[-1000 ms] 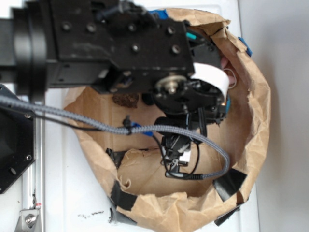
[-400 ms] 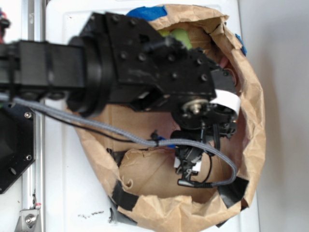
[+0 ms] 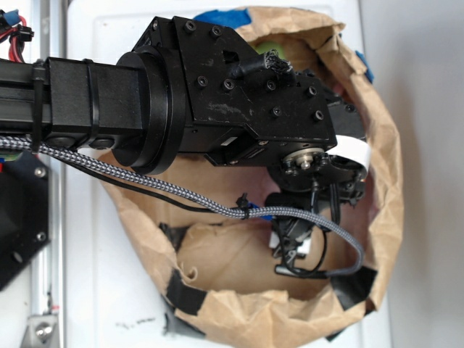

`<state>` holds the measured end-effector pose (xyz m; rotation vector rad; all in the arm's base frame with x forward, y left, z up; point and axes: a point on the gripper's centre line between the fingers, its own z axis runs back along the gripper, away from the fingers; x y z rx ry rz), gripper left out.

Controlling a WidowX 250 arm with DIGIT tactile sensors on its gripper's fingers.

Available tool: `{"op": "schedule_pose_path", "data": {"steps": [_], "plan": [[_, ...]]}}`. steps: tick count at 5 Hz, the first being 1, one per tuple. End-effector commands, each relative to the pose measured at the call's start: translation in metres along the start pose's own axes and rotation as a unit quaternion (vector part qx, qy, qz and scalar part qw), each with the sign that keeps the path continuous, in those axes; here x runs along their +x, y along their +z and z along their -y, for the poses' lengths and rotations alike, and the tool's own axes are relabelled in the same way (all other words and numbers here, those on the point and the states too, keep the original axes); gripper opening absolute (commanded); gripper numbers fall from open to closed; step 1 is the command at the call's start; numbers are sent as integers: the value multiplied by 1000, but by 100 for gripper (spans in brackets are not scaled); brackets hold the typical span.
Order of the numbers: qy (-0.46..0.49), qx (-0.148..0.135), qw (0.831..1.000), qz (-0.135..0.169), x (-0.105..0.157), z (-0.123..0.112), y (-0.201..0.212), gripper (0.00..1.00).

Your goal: Grab the blue ball.

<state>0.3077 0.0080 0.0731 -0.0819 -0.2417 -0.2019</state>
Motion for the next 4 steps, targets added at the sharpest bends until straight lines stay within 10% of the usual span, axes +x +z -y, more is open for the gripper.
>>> {"op": "schedule_pose_path", "data": {"steps": [1,4], "plan": [[13,25,999,31,4,-31,24,100],[16,21,999,46,33,-56,19,100]]}}
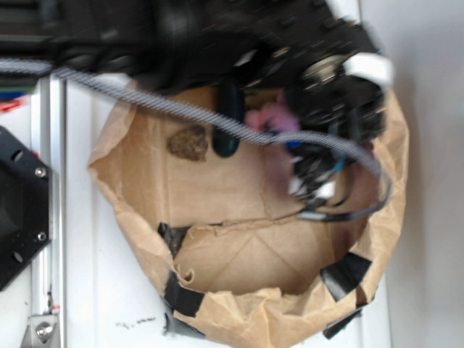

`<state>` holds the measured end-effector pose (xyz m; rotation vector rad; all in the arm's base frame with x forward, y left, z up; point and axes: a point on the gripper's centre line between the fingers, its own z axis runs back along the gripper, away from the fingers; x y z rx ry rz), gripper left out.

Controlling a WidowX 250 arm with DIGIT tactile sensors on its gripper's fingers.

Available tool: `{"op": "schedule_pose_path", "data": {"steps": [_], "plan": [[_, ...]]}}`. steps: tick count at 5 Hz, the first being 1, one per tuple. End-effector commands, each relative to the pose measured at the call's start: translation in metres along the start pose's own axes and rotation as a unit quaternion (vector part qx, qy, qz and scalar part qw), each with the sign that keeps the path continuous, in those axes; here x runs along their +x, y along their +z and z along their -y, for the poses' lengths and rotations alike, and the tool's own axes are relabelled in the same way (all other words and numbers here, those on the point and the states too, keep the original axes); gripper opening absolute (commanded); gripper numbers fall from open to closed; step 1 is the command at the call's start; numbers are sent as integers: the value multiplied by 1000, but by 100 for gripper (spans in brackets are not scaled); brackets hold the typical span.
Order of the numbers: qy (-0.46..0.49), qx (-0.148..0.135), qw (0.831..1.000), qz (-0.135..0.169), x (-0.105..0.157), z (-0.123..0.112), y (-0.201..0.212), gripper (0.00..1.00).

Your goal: Grab the blue ball.

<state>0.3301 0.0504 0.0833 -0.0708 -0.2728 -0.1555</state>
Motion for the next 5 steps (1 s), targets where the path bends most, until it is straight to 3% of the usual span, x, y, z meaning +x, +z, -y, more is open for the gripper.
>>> {"op": "schedule_pose_path", "data": {"steps": [1,5], "plan": [[-5,7,999,36,21,-13,8,100],[-19,-22,999,38,13,5,8,100]]}}
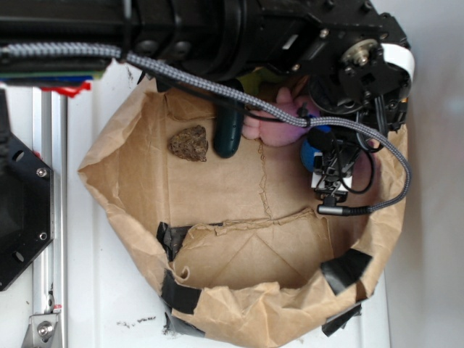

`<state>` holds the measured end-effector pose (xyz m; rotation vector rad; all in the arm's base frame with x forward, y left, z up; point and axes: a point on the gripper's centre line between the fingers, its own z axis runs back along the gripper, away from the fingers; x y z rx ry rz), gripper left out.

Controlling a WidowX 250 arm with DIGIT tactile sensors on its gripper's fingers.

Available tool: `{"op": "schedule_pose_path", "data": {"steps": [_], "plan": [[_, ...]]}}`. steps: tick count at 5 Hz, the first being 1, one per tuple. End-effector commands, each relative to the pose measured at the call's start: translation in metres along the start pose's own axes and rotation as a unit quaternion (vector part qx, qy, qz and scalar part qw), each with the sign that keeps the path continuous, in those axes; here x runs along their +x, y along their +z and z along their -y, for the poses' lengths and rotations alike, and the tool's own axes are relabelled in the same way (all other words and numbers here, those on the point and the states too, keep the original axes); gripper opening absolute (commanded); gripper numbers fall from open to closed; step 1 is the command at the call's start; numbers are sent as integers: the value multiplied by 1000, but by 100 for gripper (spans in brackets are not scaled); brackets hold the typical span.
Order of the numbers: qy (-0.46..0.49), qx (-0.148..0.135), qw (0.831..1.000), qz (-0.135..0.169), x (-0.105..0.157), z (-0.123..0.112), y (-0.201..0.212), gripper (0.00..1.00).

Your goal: Grab the blue ball.

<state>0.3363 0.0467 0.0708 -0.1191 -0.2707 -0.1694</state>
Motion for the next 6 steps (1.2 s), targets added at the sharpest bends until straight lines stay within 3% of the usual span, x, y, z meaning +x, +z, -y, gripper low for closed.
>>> {"op": "schedule_pose_path", "data": {"steps": [1,4,5,6], "plan": [[-25,0,999,28,7,8,15,100],[-25,0,999,28,7,8,15,100],[-15,-35,998,49,5,5,9,100],[-14,-32,999,28,3,1,-13,100]]}}
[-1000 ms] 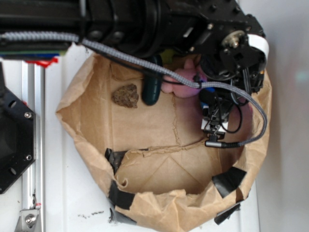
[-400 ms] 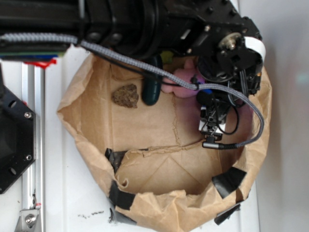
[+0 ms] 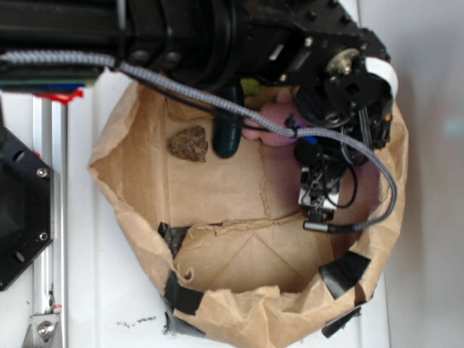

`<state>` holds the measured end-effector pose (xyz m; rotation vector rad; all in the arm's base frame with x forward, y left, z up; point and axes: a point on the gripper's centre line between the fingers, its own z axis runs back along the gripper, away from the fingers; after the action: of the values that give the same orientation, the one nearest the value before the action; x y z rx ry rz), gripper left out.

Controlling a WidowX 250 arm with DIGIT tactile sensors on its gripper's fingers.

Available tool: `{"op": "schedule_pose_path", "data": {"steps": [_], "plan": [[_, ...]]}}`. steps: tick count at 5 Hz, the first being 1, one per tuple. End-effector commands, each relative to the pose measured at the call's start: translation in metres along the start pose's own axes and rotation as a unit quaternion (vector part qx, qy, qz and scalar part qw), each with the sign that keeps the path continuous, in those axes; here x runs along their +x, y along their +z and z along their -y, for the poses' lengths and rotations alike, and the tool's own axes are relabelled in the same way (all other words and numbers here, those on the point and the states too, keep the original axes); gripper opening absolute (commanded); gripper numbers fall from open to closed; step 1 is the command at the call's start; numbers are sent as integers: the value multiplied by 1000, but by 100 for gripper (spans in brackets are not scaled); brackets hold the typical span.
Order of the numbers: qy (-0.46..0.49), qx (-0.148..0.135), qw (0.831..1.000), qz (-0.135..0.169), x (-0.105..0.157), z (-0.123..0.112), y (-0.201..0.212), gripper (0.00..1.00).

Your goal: Grab the blue ball.

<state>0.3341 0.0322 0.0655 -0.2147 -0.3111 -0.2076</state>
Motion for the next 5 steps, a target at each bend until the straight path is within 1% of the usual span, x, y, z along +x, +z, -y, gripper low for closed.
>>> {"op": "schedule_pose_path", "data": {"steps": [1,5], "plan": [[-2,13,1000,8,4,-11,-8,0],[-19,18,999,20,5,-8,-1,0]]}}
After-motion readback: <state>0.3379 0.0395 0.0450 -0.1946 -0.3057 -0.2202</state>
